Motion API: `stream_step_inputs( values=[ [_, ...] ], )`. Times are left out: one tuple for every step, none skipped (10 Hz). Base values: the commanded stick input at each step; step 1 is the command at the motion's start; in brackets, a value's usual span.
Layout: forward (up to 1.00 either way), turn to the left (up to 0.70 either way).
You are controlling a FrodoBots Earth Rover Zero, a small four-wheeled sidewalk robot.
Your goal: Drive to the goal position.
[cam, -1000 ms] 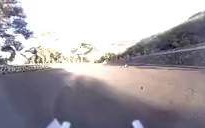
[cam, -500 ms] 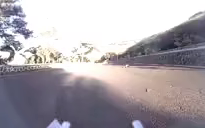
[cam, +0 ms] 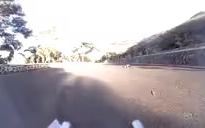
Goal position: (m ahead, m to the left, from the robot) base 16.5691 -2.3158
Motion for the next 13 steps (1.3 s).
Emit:
stream_step_inputs(
  values=[
    [0.50,0.00],
    [0.50,0.00],
    [0.50,0.00],
    [0.50,0.00],
    [0.50,0.00],
    [0.50,0.00],
    [0.50,0.00],
    [0.50,0.00],
    [0.50,0.00],
    [0.50,0.00],
    [0.50,0.00],
    [0.50,0.00],
    [0.50,0.00]
  ],
)
